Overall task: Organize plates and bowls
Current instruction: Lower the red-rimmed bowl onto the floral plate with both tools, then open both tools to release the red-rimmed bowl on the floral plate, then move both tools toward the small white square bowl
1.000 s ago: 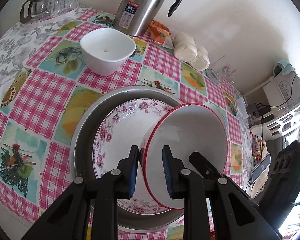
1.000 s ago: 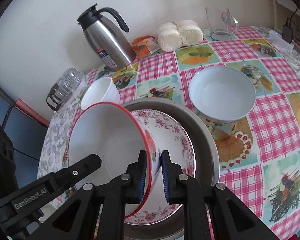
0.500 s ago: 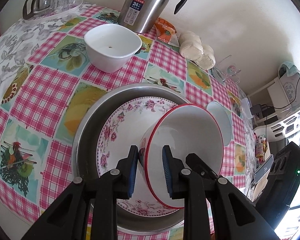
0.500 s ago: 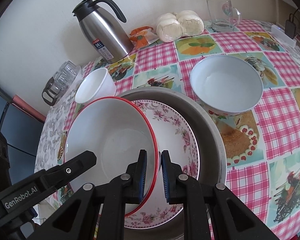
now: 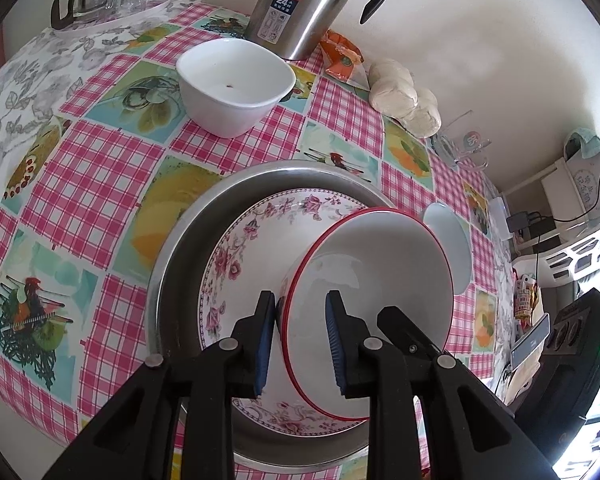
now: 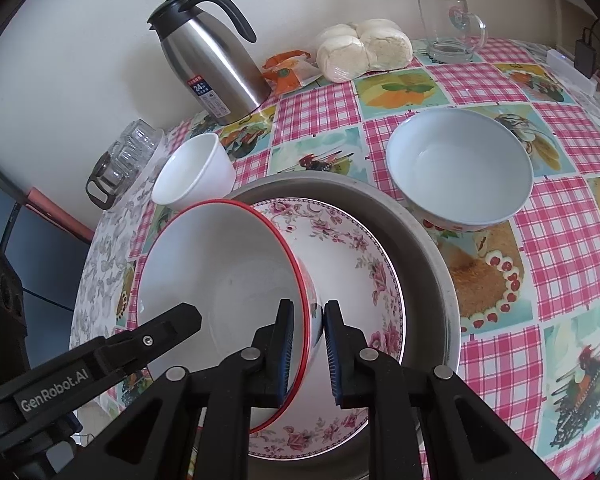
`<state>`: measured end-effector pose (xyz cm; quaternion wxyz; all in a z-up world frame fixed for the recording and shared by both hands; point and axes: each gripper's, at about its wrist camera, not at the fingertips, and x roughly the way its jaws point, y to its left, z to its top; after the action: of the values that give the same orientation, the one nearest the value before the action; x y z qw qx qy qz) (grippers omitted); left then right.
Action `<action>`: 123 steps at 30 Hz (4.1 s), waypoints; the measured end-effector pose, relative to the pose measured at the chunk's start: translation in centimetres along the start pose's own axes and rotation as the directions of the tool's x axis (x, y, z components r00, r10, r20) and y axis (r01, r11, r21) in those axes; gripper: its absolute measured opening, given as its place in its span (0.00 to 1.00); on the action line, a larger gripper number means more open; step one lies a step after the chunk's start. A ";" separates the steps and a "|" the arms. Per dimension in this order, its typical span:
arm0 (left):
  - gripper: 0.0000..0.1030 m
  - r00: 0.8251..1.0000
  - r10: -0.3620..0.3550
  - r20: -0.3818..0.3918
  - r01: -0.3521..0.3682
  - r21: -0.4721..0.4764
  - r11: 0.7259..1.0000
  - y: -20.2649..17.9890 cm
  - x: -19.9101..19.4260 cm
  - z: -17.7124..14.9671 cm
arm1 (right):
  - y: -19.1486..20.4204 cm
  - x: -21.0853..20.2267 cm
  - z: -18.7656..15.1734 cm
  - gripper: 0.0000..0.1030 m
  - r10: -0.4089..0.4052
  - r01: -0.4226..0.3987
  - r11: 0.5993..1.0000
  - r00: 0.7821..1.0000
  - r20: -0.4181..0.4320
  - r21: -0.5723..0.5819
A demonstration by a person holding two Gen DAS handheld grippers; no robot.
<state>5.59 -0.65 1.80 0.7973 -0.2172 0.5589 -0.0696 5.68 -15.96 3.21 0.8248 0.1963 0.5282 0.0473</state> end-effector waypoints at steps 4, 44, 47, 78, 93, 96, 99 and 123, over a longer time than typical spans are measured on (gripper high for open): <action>0.25 1.000 -0.001 -0.006 0.001 -0.010 1.000 0.1 0.2 0.0 | -0.1 0.2 0.0 0.17 0.007 -0.006 1.000 1.000 -0.002 0.004; 0.25 0.999 -0.050 -0.016 0.048 -0.103 0.993 1.5 0.6 0.3 | 0.1 1.3 0.0 0.25 0.014 -0.015 1.000 1.000 -0.007 -0.013; 0.28 0.999 -0.051 -0.018 0.049 -0.101 0.994 1.5 0.7 0.3 | 0.0 1.4 0.1 0.25 0.022 -0.022 1.000 1.000 -0.009 -0.006; 0.65 0.986 0.120 0.117 -0.112 -0.073 0.991 1.8 -3.0 0.9 | -0.1 -2.6 1.2 0.71 -0.087 0.095 0.994 0.986 0.142 -0.050; 0.92 0.947 0.267 0.182 -0.246 -0.126 0.961 3.4 -3.7 1.1 | -0.1 -2.1 1.0 1.00 -0.105 0.115 0.991 0.985 0.135 -0.068; 0.97 0.934 0.295 0.199 -0.276 -0.120 0.954 3.3 -3.9 1.2 | 0.0 -2.1 1.0 1.00 -0.101 0.112 0.991 0.985 0.140 -0.074; 0.97 0.919 0.311 0.241 -0.295 -0.100 0.950 3.0 -4.3 1.3 | 0.0 -2.3 1.1 1.00 -0.103 0.114 0.991 0.984 0.147 -0.073; 0.97 0.825 0.146 0.546 -0.121 -0.081 0.989 4.7 -8.6 7.7 | 4.0 -4.1 4.4 1.00 -0.003 0.027 0.994 0.975 0.221 -0.107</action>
<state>8.97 8.65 9.34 0.9222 -0.2053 0.3215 0.0636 8.34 -14.64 9.80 0.8880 0.1507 0.4318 0.0479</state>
